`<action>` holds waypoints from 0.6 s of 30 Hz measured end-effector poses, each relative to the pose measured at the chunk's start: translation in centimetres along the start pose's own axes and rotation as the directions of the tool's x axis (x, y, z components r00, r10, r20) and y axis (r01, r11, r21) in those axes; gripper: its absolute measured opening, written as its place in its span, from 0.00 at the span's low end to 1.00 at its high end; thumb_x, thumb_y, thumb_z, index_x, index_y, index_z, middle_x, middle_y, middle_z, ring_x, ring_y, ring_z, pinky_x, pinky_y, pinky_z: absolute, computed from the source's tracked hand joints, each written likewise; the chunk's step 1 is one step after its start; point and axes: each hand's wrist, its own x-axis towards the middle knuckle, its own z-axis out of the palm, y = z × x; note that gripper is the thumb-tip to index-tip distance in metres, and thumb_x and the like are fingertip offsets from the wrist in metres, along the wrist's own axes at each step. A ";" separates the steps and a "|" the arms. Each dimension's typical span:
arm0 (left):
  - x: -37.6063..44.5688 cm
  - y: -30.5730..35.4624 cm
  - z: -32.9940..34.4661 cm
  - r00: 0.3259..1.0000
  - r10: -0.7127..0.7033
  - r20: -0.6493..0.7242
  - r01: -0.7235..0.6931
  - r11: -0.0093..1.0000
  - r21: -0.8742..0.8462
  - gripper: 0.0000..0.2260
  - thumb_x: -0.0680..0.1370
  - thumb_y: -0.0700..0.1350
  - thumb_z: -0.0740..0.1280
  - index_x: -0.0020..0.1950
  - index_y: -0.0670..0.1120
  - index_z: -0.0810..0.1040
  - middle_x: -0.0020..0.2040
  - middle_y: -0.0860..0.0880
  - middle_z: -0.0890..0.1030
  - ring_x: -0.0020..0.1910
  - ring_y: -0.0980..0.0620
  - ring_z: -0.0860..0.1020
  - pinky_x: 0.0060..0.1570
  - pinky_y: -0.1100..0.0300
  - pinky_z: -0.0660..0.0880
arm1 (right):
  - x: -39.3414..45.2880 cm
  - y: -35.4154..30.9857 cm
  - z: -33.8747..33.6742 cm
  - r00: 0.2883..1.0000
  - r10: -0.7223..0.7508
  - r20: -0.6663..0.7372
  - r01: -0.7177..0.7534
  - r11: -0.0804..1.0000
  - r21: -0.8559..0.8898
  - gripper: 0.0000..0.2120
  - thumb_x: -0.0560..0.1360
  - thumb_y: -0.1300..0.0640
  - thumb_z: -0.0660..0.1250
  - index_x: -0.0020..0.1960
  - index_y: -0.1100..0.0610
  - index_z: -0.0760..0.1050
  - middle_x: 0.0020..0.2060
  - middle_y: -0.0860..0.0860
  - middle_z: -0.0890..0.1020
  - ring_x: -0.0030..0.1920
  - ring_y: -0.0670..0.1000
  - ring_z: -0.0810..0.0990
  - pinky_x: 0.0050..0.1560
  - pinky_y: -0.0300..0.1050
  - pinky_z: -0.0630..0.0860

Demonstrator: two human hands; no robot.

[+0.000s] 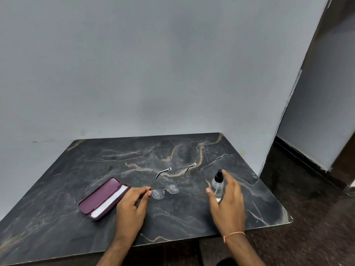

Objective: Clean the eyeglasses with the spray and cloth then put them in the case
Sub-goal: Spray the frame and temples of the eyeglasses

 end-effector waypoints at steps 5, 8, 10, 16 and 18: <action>0.1 -0.3 0.1 1.000 -0.019 0.002 0.019 0.999 0.046 0.08 0.80 0.39 0.78 0.56 0.50 0.90 0.53 0.62 0.87 0.54 0.59 0.87 0.55 0.72 0.78 | 0.2 0.2 1.0 1.000 0.002 0.014 -0.002 1.000 0.011 0.43 0.80 0.49 0.74 0.84 0.34 0.51 0.75 0.51 0.77 0.67 0.59 0.82 0.57 0.60 0.83; 0.2 -0.2 0.1 1.000 -0.029 0.008 0.029 0.999 0.035 0.08 0.80 0.37 0.77 0.56 0.49 0.89 0.53 0.61 0.87 0.54 0.60 0.86 0.54 0.74 0.77 | 0.0 0.2 1.3 1.000 -0.005 0.019 0.004 0.999 0.035 0.44 0.82 0.50 0.71 0.82 0.29 0.44 0.76 0.50 0.76 0.66 0.58 0.83 0.56 0.58 0.82; 0.3 -0.1 0.2 0.999 -0.049 0.006 0.049 0.999 0.015 0.09 0.81 0.36 0.77 0.56 0.49 0.89 0.53 0.61 0.87 0.54 0.60 0.86 0.53 0.74 0.77 | -0.2 0.0 1.1 0.997 0.037 0.069 -0.048 0.984 0.169 0.42 0.83 0.51 0.69 0.81 0.25 0.45 0.77 0.42 0.73 0.70 0.52 0.79 0.64 0.57 0.77; 0.1 0.1 0.2 0.998 -0.066 0.024 0.066 0.998 0.000 0.09 0.81 0.36 0.76 0.56 0.49 0.88 0.53 0.60 0.86 0.53 0.58 0.86 0.51 0.73 0.78 | -1.1 -2.9 -0.2 0.927 0.066 0.369 -0.368 0.343 0.864 0.35 0.79 0.59 0.60 0.79 0.28 0.63 0.54 0.58 0.82 0.42 0.60 0.82 0.43 0.59 0.83; 0.0 0.2 0.3 0.998 -0.062 0.024 0.062 0.998 -0.002 0.09 0.81 0.36 0.76 0.56 0.49 0.88 0.52 0.59 0.86 0.52 0.58 0.86 0.50 0.73 0.78 | -1.5 -4.2 -0.9 0.884 -0.023 0.468 -0.455 0.195 0.869 0.33 0.79 0.56 0.57 0.80 0.30 0.63 0.47 0.61 0.80 0.33 0.57 0.77 0.30 0.48 0.76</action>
